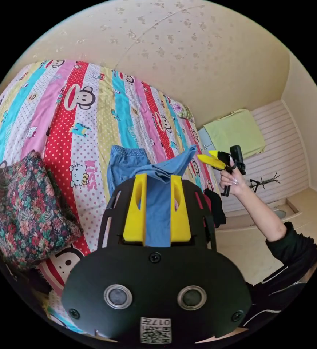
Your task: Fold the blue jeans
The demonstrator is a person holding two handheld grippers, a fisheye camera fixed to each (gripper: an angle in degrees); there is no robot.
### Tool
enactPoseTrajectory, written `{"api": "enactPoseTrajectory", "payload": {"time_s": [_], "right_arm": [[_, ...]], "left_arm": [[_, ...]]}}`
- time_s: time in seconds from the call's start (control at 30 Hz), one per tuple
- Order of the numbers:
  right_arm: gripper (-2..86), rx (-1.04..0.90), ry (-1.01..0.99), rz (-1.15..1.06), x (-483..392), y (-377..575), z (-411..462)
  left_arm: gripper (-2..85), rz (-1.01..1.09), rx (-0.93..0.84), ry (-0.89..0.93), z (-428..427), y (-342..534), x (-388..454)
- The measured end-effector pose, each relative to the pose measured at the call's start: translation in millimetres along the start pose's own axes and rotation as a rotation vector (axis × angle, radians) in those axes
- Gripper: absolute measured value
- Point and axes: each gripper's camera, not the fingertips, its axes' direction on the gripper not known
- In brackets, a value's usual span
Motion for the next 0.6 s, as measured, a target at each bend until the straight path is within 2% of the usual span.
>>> {"api": "enactPoseTrajectory", "payload": {"time_s": [0.07, 0.17, 0.3, 0.43, 0.6], "right_arm": [[12.9, 0.087, -0.101, 0.041, 40.5, 1.7, -2.1], [13.3, 0.029, -0.093, 0.048, 83.1, 38.7, 3.7], [13.2, -0.163, 0.052, 0.108, 137.3, 126.3, 24.3], [12.7, -0.277, 0.088, 0.185, 183.1, 235.6, 40.5], [12.3, -0.264, 0.086, 0.201, 195.6, 307.6, 41.7]], "left_arm": [[13.7, -0.046, 0.085, 0.071, 0.6, 10.5, -29.9], [13.4, -0.024, 0.127, 0.107, 1.4, 57.9, -59.3], [12.2, -0.041, -0.096, 0.112, 46.1, 160.4, -89.9], [11.6, 0.060, -0.370, -0.010, 95.7, 259.7, -89.8], [11.5, 0.129, -0.451, -0.088, 117.8, 308.1, -84.3]]}}
